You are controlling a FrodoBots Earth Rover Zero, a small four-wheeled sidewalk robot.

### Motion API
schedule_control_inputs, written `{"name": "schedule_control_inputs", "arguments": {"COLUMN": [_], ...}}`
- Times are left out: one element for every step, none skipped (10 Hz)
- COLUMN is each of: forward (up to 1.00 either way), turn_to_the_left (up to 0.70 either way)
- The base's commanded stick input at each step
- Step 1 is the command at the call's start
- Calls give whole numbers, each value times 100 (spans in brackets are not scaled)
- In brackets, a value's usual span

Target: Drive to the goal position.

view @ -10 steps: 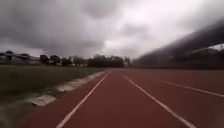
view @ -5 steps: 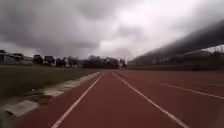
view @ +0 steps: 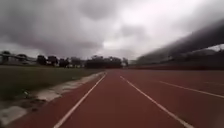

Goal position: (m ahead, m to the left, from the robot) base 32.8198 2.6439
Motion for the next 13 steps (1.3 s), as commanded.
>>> {"name": "schedule_control_inputs", "arguments": {"forward": [70,70,70,70,70,70,70,70,70,70,70,70,70], "turn_to_the_left": [4,4,5,5,4,2,0,-35,-26,-2,7,10,6]}}
